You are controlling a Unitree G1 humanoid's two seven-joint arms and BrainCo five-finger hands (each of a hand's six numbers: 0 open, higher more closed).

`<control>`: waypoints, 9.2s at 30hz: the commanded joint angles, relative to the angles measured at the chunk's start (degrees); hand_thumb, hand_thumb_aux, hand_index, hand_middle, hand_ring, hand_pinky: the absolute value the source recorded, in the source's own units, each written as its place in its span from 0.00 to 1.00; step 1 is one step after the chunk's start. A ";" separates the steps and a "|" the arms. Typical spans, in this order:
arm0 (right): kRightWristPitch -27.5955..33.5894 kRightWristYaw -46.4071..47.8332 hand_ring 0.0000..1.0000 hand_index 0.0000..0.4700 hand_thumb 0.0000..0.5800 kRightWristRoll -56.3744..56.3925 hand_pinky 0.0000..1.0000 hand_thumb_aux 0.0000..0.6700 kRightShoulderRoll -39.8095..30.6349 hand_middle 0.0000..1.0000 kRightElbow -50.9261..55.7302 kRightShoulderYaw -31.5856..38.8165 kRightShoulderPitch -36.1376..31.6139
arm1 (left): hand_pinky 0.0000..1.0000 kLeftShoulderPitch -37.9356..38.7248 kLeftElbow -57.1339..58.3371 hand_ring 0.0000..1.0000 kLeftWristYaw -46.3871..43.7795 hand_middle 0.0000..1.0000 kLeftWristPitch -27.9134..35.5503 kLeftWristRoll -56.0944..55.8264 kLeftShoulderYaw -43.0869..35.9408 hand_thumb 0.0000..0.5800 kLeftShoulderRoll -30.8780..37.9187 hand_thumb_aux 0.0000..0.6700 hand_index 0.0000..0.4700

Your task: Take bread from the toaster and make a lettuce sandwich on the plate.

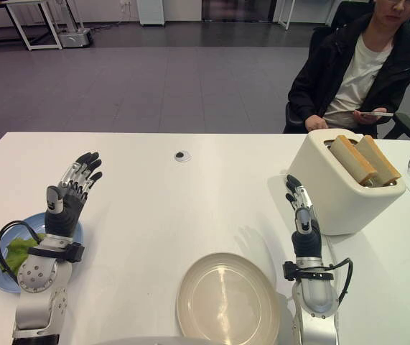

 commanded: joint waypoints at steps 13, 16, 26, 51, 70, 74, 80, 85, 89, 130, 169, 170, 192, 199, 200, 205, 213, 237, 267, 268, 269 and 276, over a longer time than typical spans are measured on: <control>3.55 1.28 0.00 0.00 0.00 2.10 0.00 0.00 0.51 0.00 -0.89 1.11 0.27 | 0.00 1.16 1.79 0.00 1.12 0.00 -1.30 1.77 0.87 0.00 -0.68 0.00 0.00; 3.67 1.22 0.00 0.00 0.00 2.19 0.00 0.00 0.50 0.00 -1.03 1.24 0.32 | 0.00 1.04 2.13 0.00 1.20 0.00 -1.46 1.78 1.01 0.00 -0.62 0.00 0.00; 4.96 0.60 0.00 0.00 0.00 1.89 0.00 0.00 -0.02 0.00 -2.11 0.57 -0.28 | 0.00 0.63 2.93 0.00 1.36 0.00 -1.85 1.80 1.46 0.00 -0.40 0.00 0.00; 1.54 -2.23 0.00 0.00 0.00 -18.47 0.00 0.00 -43.84 0.00 42.32 -11.76 -18.02 | 0.00 2.16 1.87 0.00 2.36 0.00 -3.07 1.65 3.91 0.00 -0.25 0.00 0.00; -1.03 -10.25 0.00 0.57 0.81 -17.59 0.00 0.57 -45.83 0.00 52.09 -8.14 -25.19 | 0.00 2.23 2.07 0.00 1.87 0.00 -3.33 1.49 4.38 0.00 -0.32 0.00 0.00; -1.35 -9.94 0.00 1.00 1.00 -16.99 0.00 1.00 -44.94 0.00 50.38 -7.82 -24.65 | 0.00 2.42 1.91 0.00 1.85 0.00 -3.35 1.43 4.53 0.00 -0.31 0.00 0.00; -0.53 -8.92 0.00 1.00 1.00 -15.58 0.00 1.00 -43.95 0.00 46.52 -8.29 -23.85 | 0.00 2.61 1.71 0.00 1.94 0.00 -3.37 1.45 4.50 0.00 -0.45 0.00 0.00; 0.46 -9.91 0.00 1.00 1.00 -9.91 0.00 1.00 -43.02 0.00 37.96 -14.36 -24.80 | 0.00 2.90 1.60 0.00 2.04 0.00 -3.47 1.49 4.52 0.00 -0.57 0.00 0.00; 3.83 -9.58 0.00 1.00 1.00 -1.26 0.00 1.00 -40.88 0.00 26.26 -21.89 -26.79 | 0.00 2.93 1.59 0.00 2.03 0.00 -3.49 1.46 4.49 0.00 -0.62 0.00 0.00; 37.26 38.17 0.00 0.73 0.93 22.34 0.00 0.73 -31.03 0.00 -19.72 5.25 15.91 | 0.00 3.27 -0.28 0.00 3.08 0.00 -2.21 2.27 2.93 0.00 -1.30 0.00 0.00; 32.78 17.35 0.00 0.00 0.00 25.29 0.00 0.00 -13.93 0.00 -26.18 -2.30 3.66 | 0.00 13.27 29.58 0.00 16.37 0.00 -14.54 56.42 10.19 0.00 43.29 0.00 0.00; 32.90 17.33 0.00 0.00 0.00 25.46 0.00 0.00 -13.99 0.00 -26.19 -2.41 3.52 | 0.00 13.33 30.29 0.00 16.70 0.00 -14.05 56.71 9.50 0.00 43.28 0.00 0.00; 34.21 16.68 0.00 0.00 0.00 25.60 0.00 0.00 -14.02 0.00 -25.92 -2.41 1.59 | 0.00 12.48 29.71 0.00 18.52 0.00 -11.71 47.63 5.36 1.00 42.89 1.00 1.00; 34.89 16.18 0.00 0.00 0.00 25.45 0.00 0.00 -13.92 0.00 -25.56 -2.27 0.38 | 0.00 14.71 13.17 0.00 1.37 0.00 -7.72 16.47 6.54 1.00 34.05 1.00 1.00; 35.00 16.03 0.00 0.00 0.00 25.43 0.00 0.00 -13.86 0.00 -25.62 -2.22 0.24 | 0.00 15.11 8.97 0.00 0.57 0.00 -7.07 16.06 5.19 1.00 32.80 1.00 1.00; 35.37 15.38 0.00 0.00 0.00 25.55 0.00 0.00 -13.62 0.00 -25.90 -2.20 -0.28 | 0.00 15.86 -7.38 0.00 -1.51 0.00 -5.55 24.27 -4.01 1.00 26.84 1.00 1.00; 36.08 15.72 0.00 0.00 0.00 25.81 0.00 0.00 -13.52 0.00 -24.32 -0.61 -3.93 | 0.00 5.62 -17.76 0.00 -2.08 0.00 -12.72 55.10 -26.41 1.00 15.84 1.00 1.00; 38.79 15.57 0.00 0.00 0.00 26.91 0.00 0.00 -12.72 0.00 -21.70 2.10 -11.99 | 0.00 -11.54 5.63 0.00 13.24 0.00 -24.32 83.08 -53.54 0.00 10.36 0.00 0.00; 24.72 2.03 0.00 0.00 0.00 -15.23 0.00 0.00 -40.78 0.00 1.67 -11.07 -17.59 | 0.00 9.67 -8.57 0.00 7.31 0.00 -6.57 16.55 -12.61 0.00 18.87 0.00 0.00; 23.47 1.40 0.00 0.00 0.00 -17.22 0.00 0.00 -41.80 0.00 4.00 -10.85 -17.10 | 0.00 10.97 -8.29 0.00 6.88 0.00 -5.60 11.25 -10.31 0.00 18.07 0.00 0.00; 22.21 0.75 0.00 0.00 0.00 -19.29 0.00 0.00 -42.70 0.00 6.46 -10.33 -16.59 | 0.00 11.99 -7.90 0.00 6.50 0.00 -4.59 5.94 -7.74 0.00 17.17 0.00 0.00; 16.65 -2.15 0.00 0.00 0.00 -27.88 0.00 0.00 -43.82 0.00 18.66 -5.16 -15.10 | 0.00 13.87 -5.51 0.00 3.15 0.00 -2.71 -3.18 1.10 0.00 14.40 0.00 0.00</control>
